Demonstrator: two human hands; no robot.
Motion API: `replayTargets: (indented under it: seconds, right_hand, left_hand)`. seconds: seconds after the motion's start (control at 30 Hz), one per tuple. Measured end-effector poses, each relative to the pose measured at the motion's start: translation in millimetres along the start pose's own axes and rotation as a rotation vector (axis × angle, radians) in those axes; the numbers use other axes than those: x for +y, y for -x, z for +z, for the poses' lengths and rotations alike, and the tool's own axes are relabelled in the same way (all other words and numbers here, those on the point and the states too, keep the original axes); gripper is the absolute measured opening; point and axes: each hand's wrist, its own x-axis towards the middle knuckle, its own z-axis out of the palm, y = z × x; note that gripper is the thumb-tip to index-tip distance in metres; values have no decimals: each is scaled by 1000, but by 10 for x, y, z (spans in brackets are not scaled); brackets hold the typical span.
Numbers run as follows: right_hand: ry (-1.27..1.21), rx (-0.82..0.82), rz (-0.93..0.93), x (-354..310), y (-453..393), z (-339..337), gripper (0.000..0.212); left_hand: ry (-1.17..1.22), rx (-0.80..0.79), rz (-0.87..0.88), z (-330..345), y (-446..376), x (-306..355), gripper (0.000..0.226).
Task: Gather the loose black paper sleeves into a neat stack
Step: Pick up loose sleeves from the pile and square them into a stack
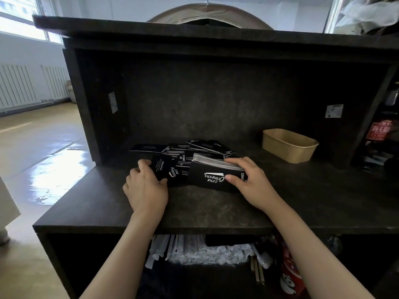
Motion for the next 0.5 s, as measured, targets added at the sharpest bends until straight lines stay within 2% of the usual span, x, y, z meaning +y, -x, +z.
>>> replayTargets:
  seconds: [0.1,0.2,0.3,0.4,0.5]
  right_hand:
    - [-11,-12,12,18,-6,1,40]
    - [-69,-23,52,14,-17,10,36]
    - [-147,-12,83,13,-33,22,34]
    - [-183,-7,97,12,-32,18,36]
    - [-210,-8,101,-6,-23,10,37]
  left_hand:
    - [277,139,10,-62,49,25,51]
    - [413,280,9,-97,68,32,44]
    - [579,348,-3,-100,27,-3,33]
    - [721,294,125,-106,6,-5,29]
    - [606,44,460,-51,-18,25,33]
